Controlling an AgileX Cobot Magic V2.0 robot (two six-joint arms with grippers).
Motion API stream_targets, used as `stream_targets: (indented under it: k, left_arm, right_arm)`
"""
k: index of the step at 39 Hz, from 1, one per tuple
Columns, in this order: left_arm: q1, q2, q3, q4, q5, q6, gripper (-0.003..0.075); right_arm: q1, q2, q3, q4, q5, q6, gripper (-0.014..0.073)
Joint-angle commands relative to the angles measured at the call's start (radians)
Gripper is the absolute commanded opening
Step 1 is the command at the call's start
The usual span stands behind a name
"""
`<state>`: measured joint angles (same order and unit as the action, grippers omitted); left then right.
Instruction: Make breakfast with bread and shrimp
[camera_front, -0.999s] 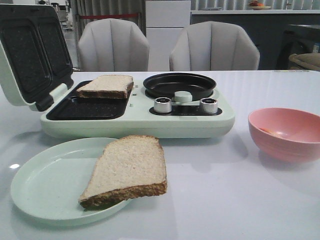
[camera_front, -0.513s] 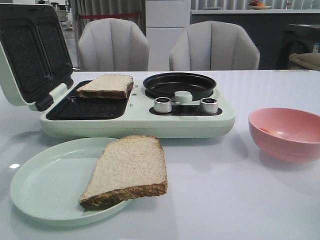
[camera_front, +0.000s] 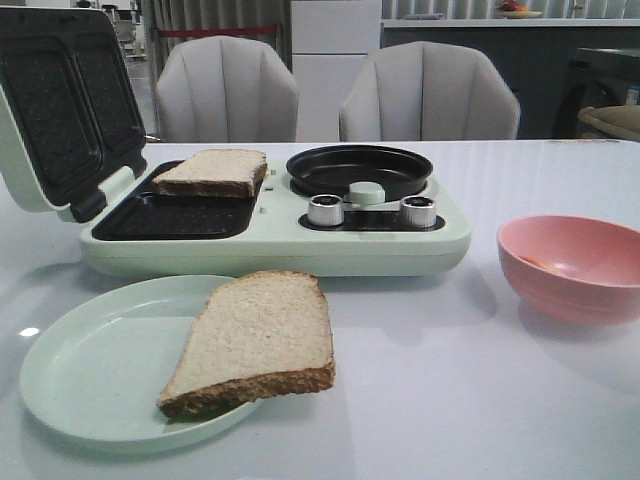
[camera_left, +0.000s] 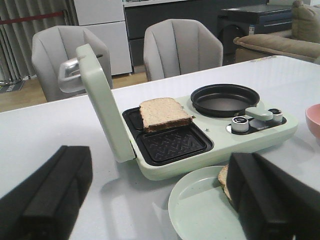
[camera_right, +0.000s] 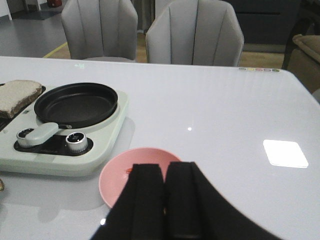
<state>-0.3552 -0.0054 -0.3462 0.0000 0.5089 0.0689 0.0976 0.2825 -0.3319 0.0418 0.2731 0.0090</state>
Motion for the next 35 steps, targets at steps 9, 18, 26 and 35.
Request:
stream_targets:
  k: [9,18,26,35]
  left_arm:
    - [-0.008,-0.007,-0.026,-0.013,-0.088,-0.011,0.0606]
    - [-0.008,-0.007,-0.026,-0.013,-0.088,-0.011,0.0606]
    - [-0.008,-0.007,-0.026,-0.013,-0.088,-0.011,0.0606]
    - [-0.008,-0.007,-0.026,-0.013,-0.088,-0.011,0.0606]
  right_arm:
    - [0.004,0.110,-0.058,0.014,-0.040,-0.002,0.0244]
    - [0.083,0.238,-0.153,0.047,-0.028,-0.002,0.0519]
    - [0.152,0.423,-0.247,0.215,0.011,-0.002,0.0531]
    - [0.247,0.673,-0.338,0.492,0.043,-0.015,0.0531]
